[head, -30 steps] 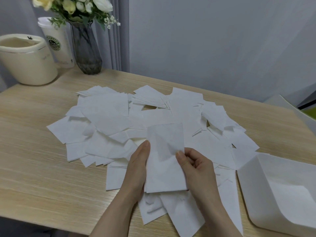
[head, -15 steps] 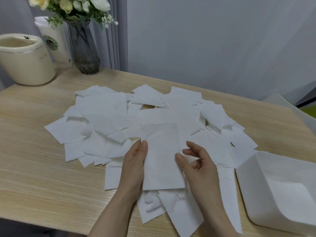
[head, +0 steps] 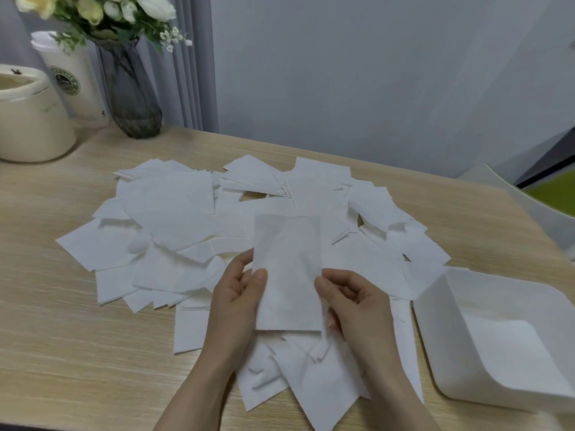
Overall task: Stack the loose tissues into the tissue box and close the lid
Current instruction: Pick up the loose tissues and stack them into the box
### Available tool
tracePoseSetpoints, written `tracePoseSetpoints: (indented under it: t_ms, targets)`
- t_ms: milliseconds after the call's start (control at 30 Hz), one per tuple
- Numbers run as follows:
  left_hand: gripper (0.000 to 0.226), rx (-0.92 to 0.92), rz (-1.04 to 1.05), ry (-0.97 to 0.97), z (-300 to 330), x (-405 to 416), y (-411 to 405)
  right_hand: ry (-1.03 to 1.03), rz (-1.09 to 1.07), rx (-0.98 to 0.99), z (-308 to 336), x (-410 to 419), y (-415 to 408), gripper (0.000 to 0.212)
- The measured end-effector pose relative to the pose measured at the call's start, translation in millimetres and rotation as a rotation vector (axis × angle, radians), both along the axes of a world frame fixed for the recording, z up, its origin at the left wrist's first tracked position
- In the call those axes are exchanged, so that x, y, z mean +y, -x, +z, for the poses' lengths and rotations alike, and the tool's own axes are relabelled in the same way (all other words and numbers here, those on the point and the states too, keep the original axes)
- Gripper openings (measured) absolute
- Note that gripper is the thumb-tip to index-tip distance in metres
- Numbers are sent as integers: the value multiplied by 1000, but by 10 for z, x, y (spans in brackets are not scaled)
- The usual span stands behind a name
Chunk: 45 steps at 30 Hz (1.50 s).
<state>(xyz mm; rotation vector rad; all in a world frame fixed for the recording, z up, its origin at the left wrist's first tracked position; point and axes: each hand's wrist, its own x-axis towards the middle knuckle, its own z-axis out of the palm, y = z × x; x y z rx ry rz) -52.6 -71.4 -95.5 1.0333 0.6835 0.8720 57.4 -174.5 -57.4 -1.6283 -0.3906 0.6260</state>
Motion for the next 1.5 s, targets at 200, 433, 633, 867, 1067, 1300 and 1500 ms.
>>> tracePoseSetpoints:
  t_ms: [200,433,633,867,1067,1300,1500]
  targets:
    - [22,8,227,-23,-91,112,17,134,-165,-263,-84,-206,-365,19]
    - [24,-52,208,66,-92,120,12,425,38,-374,-205,-309,-464,42]
    - [26,-41,179,66,-92,102,4,495,104,-339,-163,-256,-399,49]
    - [25,-17,160,66,-114,108,-5,388,25,-351,-199,-224,-404,7]
    - [24,-19,144,72,-96,102,-3,175,-66,-269,-159,-292,-442,21]
    - [30,-37,20,86,-13,39,-25,-141,-277,-23,29,-310,-320,12]
    - [28,42,21,73,-50,50,-36,-228,-260,142,91,-122,-51,15]
